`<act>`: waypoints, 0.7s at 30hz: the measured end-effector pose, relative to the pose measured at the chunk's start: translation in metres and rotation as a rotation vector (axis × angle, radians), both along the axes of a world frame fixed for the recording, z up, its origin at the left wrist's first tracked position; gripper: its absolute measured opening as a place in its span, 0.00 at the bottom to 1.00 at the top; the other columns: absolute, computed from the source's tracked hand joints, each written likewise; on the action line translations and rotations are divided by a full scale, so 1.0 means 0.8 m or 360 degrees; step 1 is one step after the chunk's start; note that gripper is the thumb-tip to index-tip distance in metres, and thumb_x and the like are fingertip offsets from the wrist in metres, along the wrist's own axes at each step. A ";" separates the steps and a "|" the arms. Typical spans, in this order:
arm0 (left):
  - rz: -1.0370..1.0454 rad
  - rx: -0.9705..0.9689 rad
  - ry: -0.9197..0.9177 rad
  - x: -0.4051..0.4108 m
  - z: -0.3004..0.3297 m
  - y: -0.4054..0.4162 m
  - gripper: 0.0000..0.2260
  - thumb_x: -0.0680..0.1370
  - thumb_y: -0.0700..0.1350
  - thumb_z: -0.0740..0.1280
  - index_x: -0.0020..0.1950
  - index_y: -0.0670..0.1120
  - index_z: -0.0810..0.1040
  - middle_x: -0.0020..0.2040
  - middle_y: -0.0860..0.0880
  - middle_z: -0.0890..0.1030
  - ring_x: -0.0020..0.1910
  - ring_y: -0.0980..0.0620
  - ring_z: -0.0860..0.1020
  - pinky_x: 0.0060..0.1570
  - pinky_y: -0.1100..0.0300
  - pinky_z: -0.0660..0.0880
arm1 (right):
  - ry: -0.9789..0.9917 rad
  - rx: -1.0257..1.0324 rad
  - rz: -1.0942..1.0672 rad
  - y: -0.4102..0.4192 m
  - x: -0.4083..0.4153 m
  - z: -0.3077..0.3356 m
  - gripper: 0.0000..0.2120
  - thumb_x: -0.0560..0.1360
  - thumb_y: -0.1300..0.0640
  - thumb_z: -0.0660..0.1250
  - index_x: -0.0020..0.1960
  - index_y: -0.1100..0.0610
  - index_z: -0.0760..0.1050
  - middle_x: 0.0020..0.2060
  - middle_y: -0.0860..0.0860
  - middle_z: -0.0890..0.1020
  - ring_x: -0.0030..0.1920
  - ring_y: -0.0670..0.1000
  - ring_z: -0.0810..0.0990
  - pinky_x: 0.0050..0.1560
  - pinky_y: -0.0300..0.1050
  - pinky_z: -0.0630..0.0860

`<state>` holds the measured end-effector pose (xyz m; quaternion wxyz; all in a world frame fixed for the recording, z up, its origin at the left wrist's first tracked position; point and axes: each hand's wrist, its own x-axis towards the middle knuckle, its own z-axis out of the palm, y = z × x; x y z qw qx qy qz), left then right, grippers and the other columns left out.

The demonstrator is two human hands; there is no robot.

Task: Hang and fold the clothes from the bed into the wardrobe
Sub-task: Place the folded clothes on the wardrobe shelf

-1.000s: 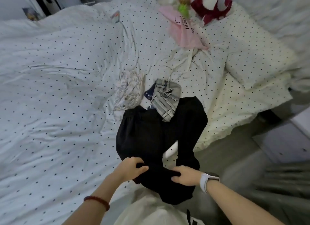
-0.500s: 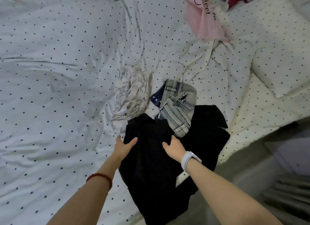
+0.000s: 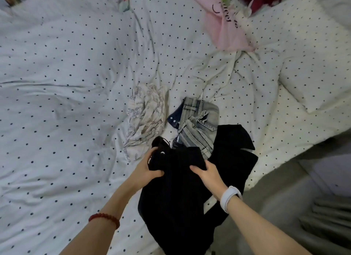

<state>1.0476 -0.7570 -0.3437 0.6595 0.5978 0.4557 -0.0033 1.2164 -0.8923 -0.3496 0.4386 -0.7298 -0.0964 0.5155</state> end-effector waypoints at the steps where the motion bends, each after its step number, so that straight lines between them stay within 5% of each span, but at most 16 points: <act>1: -0.0147 0.0165 0.0066 0.005 0.013 -0.004 0.27 0.68 0.42 0.71 0.62 0.62 0.66 0.62 0.51 0.74 0.52 0.55 0.77 0.48 0.64 0.75 | -0.0077 0.0011 -0.0004 -0.014 0.006 0.011 0.08 0.75 0.61 0.67 0.52 0.54 0.74 0.52 0.55 0.79 0.51 0.51 0.79 0.54 0.42 0.75; 4: -0.0621 0.0861 0.0334 0.024 0.039 -0.021 0.17 0.73 0.49 0.70 0.60 0.55 0.72 0.61 0.51 0.73 0.58 0.51 0.73 0.52 0.62 0.68 | -0.0151 0.0124 -0.0065 -0.050 0.021 0.041 0.09 0.75 0.64 0.66 0.54 0.54 0.74 0.47 0.48 0.80 0.49 0.45 0.79 0.47 0.31 0.74; 7: -0.0969 0.1537 0.0176 0.053 0.072 -0.063 0.22 0.69 0.62 0.63 0.55 0.50 0.80 0.74 0.45 0.60 0.71 0.48 0.54 0.65 0.51 0.63 | -0.0263 0.0161 -0.0022 -0.111 0.049 0.087 0.13 0.75 0.64 0.66 0.57 0.52 0.73 0.47 0.44 0.78 0.50 0.44 0.77 0.53 0.36 0.72; 10: -0.1572 0.1728 0.0029 0.090 0.100 -0.104 0.29 0.67 0.67 0.55 0.56 0.51 0.82 0.77 0.52 0.45 0.75 0.49 0.36 0.73 0.44 0.47 | -0.0312 0.0144 0.0135 -0.181 0.083 0.122 0.11 0.75 0.65 0.65 0.56 0.54 0.73 0.49 0.47 0.78 0.53 0.47 0.76 0.56 0.39 0.72; 12: -0.1973 0.1742 0.0079 0.120 0.119 -0.140 0.30 0.69 0.68 0.57 0.61 0.51 0.79 0.77 0.55 0.44 0.74 0.49 0.32 0.73 0.46 0.37 | -0.0349 0.0110 0.0183 -0.234 0.102 0.146 0.08 0.75 0.66 0.65 0.49 0.54 0.75 0.45 0.48 0.80 0.50 0.48 0.78 0.50 0.38 0.74; 15: -0.2226 0.1742 0.0122 0.156 0.136 -0.206 0.30 0.72 0.64 0.64 0.66 0.46 0.74 0.78 0.53 0.48 0.75 0.49 0.36 0.72 0.46 0.37 | -0.0444 0.0061 0.0231 -0.310 0.122 0.177 0.06 0.75 0.67 0.65 0.43 0.58 0.76 0.38 0.51 0.79 0.42 0.47 0.78 0.46 0.41 0.72; 17: -0.2216 0.1642 0.0169 0.167 0.144 -0.243 0.29 0.72 0.61 0.66 0.67 0.45 0.72 0.76 0.49 0.59 0.76 0.51 0.49 0.74 0.47 0.41 | -0.0525 0.0021 0.0304 -0.342 0.128 0.192 0.04 0.75 0.68 0.64 0.43 0.62 0.75 0.36 0.52 0.78 0.38 0.45 0.76 0.42 0.40 0.70; 19: -0.2194 0.1672 0.0210 0.165 0.150 -0.270 0.26 0.71 0.62 0.67 0.62 0.46 0.74 0.63 0.47 0.75 0.68 0.50 0.68 0.74 0.47 0.46 | -0.0671 -0.0022 0.0348 -0.363 0.125 0.207 0.05 0.75 0.69 0.61 0.42 0.66 0.75 0.35 0.53 0.77 0.36 0.44 0.74 0.40 0.40 0.69; 21: -0.2220 0.1812 0.0294 0.148 0.162 -0.294 0.30 0.70 0.68 0.63 0.59 0.44 0.75 0.52 0.47 0.80 0.58 0.50 0.75 0.74 0.48 0.44 | -0.0887 -0.0021 0.0350 -0.383 0.112 0.220 0.08 0.75 0.71 0.58 0.47 0.69 0.76 0.38 0.56 0.79 0.40 0.48 0.75 0.44 0.44 0.70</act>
